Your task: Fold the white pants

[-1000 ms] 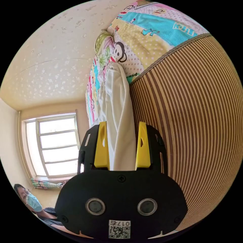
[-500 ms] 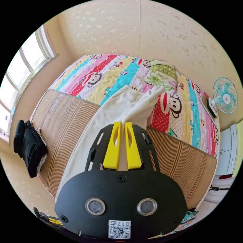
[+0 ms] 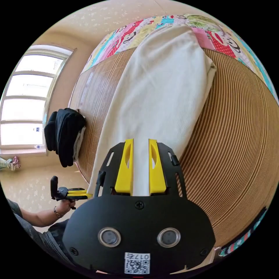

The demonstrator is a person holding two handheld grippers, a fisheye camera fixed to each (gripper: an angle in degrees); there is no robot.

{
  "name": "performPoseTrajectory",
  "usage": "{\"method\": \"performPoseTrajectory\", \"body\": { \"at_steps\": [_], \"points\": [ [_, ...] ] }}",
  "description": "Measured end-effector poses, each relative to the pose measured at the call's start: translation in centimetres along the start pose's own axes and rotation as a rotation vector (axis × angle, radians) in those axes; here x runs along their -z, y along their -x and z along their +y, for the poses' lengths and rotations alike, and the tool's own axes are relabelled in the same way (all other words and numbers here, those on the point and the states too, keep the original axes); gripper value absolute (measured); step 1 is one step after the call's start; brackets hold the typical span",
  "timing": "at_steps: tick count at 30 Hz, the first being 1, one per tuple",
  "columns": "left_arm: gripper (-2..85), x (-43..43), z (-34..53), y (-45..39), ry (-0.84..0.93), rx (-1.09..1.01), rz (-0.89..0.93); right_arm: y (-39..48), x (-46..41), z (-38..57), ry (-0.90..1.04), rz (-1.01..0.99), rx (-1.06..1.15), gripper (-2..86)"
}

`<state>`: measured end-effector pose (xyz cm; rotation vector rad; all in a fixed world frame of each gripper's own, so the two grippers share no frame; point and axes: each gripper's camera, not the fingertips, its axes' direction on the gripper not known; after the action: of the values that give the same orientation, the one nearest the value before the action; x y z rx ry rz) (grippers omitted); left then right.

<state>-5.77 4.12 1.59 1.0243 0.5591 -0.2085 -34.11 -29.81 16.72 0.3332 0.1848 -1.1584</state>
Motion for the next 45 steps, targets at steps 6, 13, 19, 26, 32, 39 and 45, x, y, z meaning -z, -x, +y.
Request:
{"method": "performPoseTrajectory", "body": {
  "at_steps": [6,13,19,26,32,39,45],
  "points": [
    [3.7,3.3,-1.0,-1.2,0.095,-0.126,0.003,-1.9,-4.7,13.5,0.161,-0.163,-0.203,13.4],
    [3.6,7.3,-1.7,-1.4,0.199,-0.200,0.093,-2.4,-3.1,15.9,0.065,-0.519,-0.291,3.3],
    [2.8,13.0,-0.4,3.2,0.093,-0.148,0.420,-4.0,-1.4,17.3,-0.056,-0.503,-0.308,2.6],
    [-0.1,9.6,-0.2,5.1,0.182,0.027,0.108,-7.9,-5.0,14.4,0.036,-0.362,-0.431,4.7],
    [7.5,13.2,0.8,4.0,0.091,0.004,0.183,-10.7,-3.5,15.0,0.057,-0.367,-0.397,12.6],
    [14.5,13.2,-0.8,2.4,0.216,-0.088,0.125,-15.2,-5.8,14.4,0.165,-0.618,-0.371,16.7],
    [13.4,14.9,-1.9,0.5,0.323,-0.200,0.033,-16.8,-8.3,11.3,0.335,-0.651,-0.311,13.4]
  ]
}}
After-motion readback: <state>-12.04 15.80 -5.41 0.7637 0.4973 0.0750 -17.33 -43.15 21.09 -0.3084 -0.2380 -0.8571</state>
